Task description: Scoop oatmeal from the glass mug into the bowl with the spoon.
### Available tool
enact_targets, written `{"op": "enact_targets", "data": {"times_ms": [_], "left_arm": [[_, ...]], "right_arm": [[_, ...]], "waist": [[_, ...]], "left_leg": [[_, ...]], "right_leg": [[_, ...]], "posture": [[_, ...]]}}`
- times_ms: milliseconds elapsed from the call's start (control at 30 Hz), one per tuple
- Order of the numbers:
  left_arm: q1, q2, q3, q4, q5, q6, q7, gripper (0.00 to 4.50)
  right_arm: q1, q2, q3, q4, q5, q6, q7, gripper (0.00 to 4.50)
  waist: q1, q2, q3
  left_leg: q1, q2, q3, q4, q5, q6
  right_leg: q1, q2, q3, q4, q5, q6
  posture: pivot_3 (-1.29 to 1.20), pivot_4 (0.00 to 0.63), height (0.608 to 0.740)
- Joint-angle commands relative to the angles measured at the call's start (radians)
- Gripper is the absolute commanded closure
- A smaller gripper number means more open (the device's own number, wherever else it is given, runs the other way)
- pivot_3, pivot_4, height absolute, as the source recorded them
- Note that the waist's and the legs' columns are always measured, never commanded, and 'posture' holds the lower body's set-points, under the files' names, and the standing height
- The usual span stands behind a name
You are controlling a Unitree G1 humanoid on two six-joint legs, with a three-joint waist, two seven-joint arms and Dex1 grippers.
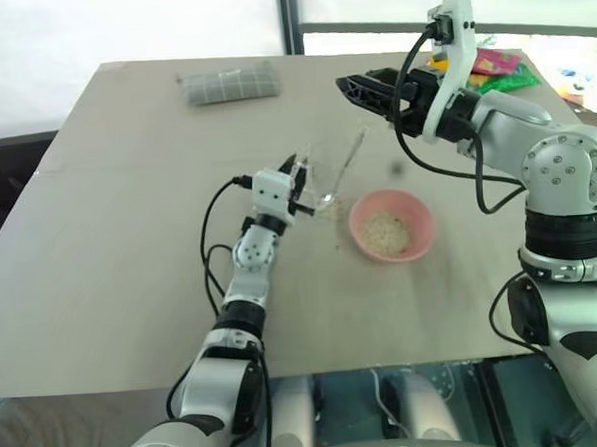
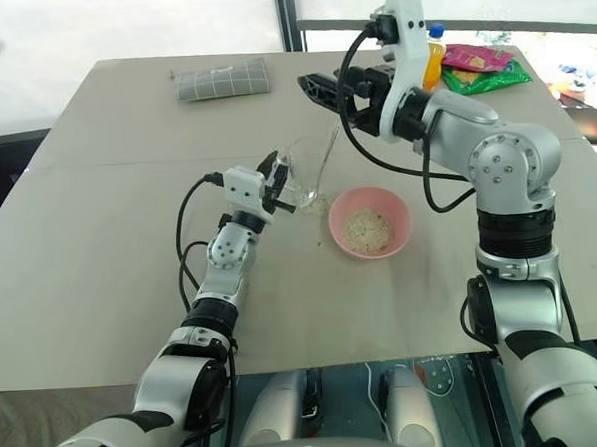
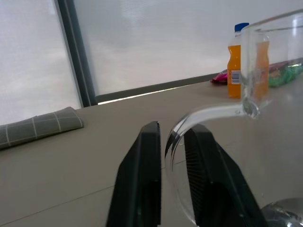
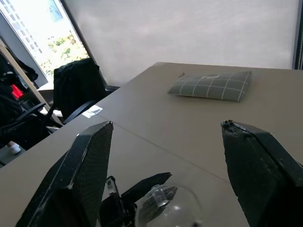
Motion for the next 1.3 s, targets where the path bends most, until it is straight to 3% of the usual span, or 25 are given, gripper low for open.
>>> {"op": "enact_targets", "data": {"times_ms": [33,500,633,833,900,1000,1133,1300], "left_arm": [[0.012,0.009,0.005,-0.019,-0.004,-0.018,0.005,2.78],[0.123,0.053,-0.018,-0.21,0.04,0.062,0.018,2.78],[0.206,0.081,-0.014,-0.365,0.032,0.144,0.003,2.78],[0.445,0.15,-0.03,-0.724,0.004,0.31,-0.067,2.78],[0.54,0.175,-0.011,-0.852,-0.034,0.381,-0.09,2.68],[0.709,0.23,0.035,-1.012,-0.074,0.475,-0.121,1.85],[0.862,0.275,0.07,-1.106,-0.087,0.558,-0.137,0.04],[0.977,0.275,0.099,-1.198,-0.11,0.699,-0.119,0.04]], "right_arm": [[-0.009,0.002,-0.042,-0.03,-0.006,-0.025,0.006,0.77],[0.046,-0.004,-0.058,-0.051,-0.052,-0.058,0.02,0.77],[0.161,-0.073,-0.069,-0.077,-0.138,-0.17,0.086,0.77],[0.417,-0.18,-0.2,-0.119,-0.159,-0.217,0.131,0.77],[0.535,-0.228,-0.211,-0.146,-0.187,-0.253,0.196,0.25],[0.729,-0.273,-0.222,-0.167,-0.226,-0.377,0.336,0.0],[0.947,-0.321,-0.194,-0.126,-0.336,-0.616,0.538,0.0],[1.079,-0.303,-0.234,-0.115,-0.297,-0.625,0.602,0.0]], "waist": [[0.0,0.0,0.0],[-0.01,0.0,0.0],[-0.01,0.0,0.0],[-0.01,0.0,0.0],[-0.009,0.0,0.0],[-0.011,0.001,0.0],[-0.016,0.006,-0.002],[-0.018,0.007,-0.003]], "left_leg": [[0.0,0.0,0.0,0.0,0.0,0.0],[0.0,0.0,0.0,0.0,0.0,0.0],[0.0,0.0,0.0,0.0,0.0,0.0],[0.0,0.001,0.0,-0.001,0.001,-0.002],[0.0,0.001,-0.001,-0.001,0.0,-0.001],[0.004,0.005,-0.005,-0.002,-0.002,0.002],[0.006,0.006,-0.005,-0.002,-0.002,0.002],[0.011,0.007,-0.005,0.0,-0.003,0.0]], "right_leg": [[0.0,0.0,0.0,0.0,0.0,0.0],[0.0,0.0,0.0,0.0,0.0,0.0],[0.0,0.0,0.0,0.0,0.0,0.0],[0.0,-0.001,0.001,-0.001,0.0,0.0],[0.0,-0.001,0.0,0.0,0.0,0.0],[0.003,-0.001,0.001,-0.002,0.0,0.0],[0.004,0.0,0.002,-0.002,-0.001,0.0],[0.008,-0.001,0.003,-0.003,-0.006,0.0]], "posture": [[0.0,0.15,0.718],[0.0,0.15,0.718],[0.0,0.15,0.718],[0.0,0.15,0.718],[0.0,0.15,0.718],[0.0,0.15,0.718],[0.0,0.15,0.718],[0.0,0.15,0.718]]}}
